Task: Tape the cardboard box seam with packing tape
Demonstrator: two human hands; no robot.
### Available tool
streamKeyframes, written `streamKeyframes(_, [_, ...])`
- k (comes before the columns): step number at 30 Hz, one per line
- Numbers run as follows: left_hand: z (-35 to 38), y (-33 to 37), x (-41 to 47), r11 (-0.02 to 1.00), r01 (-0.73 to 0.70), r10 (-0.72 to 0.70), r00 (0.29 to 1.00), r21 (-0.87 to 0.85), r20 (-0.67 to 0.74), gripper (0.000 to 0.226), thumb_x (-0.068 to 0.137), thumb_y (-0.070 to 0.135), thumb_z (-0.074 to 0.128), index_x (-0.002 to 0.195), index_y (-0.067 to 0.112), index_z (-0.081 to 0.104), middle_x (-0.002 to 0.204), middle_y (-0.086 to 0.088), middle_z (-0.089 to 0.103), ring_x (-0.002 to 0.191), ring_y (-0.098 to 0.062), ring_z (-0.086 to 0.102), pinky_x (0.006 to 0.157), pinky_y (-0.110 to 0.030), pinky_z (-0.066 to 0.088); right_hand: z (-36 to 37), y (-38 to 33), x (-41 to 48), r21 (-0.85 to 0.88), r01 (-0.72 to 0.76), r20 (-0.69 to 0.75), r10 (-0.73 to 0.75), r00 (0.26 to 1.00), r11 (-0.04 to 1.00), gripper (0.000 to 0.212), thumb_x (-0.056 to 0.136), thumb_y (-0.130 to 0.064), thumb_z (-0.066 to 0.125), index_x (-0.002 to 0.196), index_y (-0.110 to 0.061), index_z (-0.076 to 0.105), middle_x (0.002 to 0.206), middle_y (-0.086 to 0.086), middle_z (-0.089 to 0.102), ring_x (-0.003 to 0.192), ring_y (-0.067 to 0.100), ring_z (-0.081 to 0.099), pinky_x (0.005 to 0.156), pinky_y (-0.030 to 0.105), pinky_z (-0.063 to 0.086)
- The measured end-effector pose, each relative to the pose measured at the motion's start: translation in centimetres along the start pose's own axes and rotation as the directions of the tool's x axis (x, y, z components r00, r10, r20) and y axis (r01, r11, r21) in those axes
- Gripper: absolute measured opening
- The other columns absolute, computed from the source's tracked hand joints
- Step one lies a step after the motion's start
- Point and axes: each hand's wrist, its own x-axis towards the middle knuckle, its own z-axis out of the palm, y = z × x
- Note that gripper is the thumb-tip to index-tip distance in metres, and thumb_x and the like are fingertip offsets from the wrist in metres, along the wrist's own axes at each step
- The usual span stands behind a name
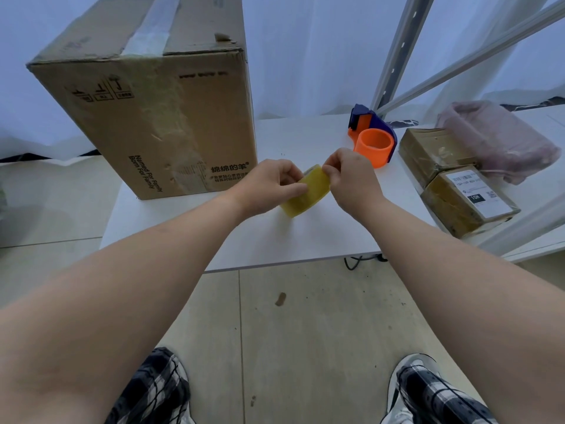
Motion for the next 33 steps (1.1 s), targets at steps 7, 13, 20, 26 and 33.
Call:
streamKeyframes(7, [0.4,1.3,1.1,0.997,0.007,-0.004,0.999,0.078,-0.047,0.014,0.089,0.026,0.063,0.099,0.016,0.063,0.093,-0.003,0.066,0.088,-0.02,0.061,0.08,-0.034,0.051,-0.5,-0.1,0.1,-0.075,0.057,-0.043,-0.06,0.997,0.996,0.007,0.093,-0.005,0.049,0.096,-0.005,0.055,0.1,0.014,0.06,0.082,0.02,0.053,0.068,0.025,0.039])
streamKeyframes(13, [-0.7,0.2,1.8,0.99,0.093,-0.072,0.98,0.108,-0.186,0.024,0.09,0.028,0.062,0.102,0.007,0.062,0.082,0.0,0.059,0.08,-0.018,0.054,0.063,-0.025,0.043,-1.3,-2.4,-0.2,0.058,0.235,0.002,-0.236,0.972,0.97,0.006,0.09,-0.002,0.05,0.092,-0.002,0.056,0.087,0.007,0.057,0.078,0.017,0.05,0.062,0.013,0.037])
streamKeyframes(20, [-0.4,-0.1,1.0,0.996,0.093,-0.091,0.982,0.008,-0.164,0.026,0.089,0.024,0.063,0.11,0.012,0.053,0.091,-0.004,0.058,0.077,-0.016,0.053,0.07,-0.028,0.046,-1.6,-2.8,0.2,0.042,0.156,-0.003,-0.156,0.988,0.987,0.004,0.092,-0.012,0.051,0.089,-0.012,0.054,0.099,0.004,0.048,0.09,0.016,0.047,0.077,0.023,0.035])
streamKeyframes(26, [0.0,0.2,0.9,0.998,0.042,-0.035,0.986,0.036,-0.165,0.024,0.089,0.019,0.06,0.109,0.025,0.048,0.111,-0.005,0.052,0.081,-0.016,0.053,0.067,-0.028,0.046,-2.1,-3.2,0.4,-0.023,0.214,-0.018,-0.214,0.977,0.977,0.012,0.092,-0.01,0.054,0.098,-0.004,0.062,0.097,0.01,0.068,0.088,0.022,0.061,0.076,0.027,0.049])
streamKeyframes(33, [0.2,0.8,1.0,0.987,0.083,-0.11,0.972,-0.134,-0.207,0.006,0.091,0.018,0.055,0.096,0.02,0.057,0.093,0.0,0.053,0.075,-0.016,0.051,0.07,-0.031,0.048,-2.2,-3.5,0.3,-0.054,0.304,0.011,-0.303,0.953,0.951,0.016,0.09,-0.009,0.054,0.105,-0.007,0.061,0.097,0.008,0.066,0.083,0.014,0.057,0.074,0.022,0.048])
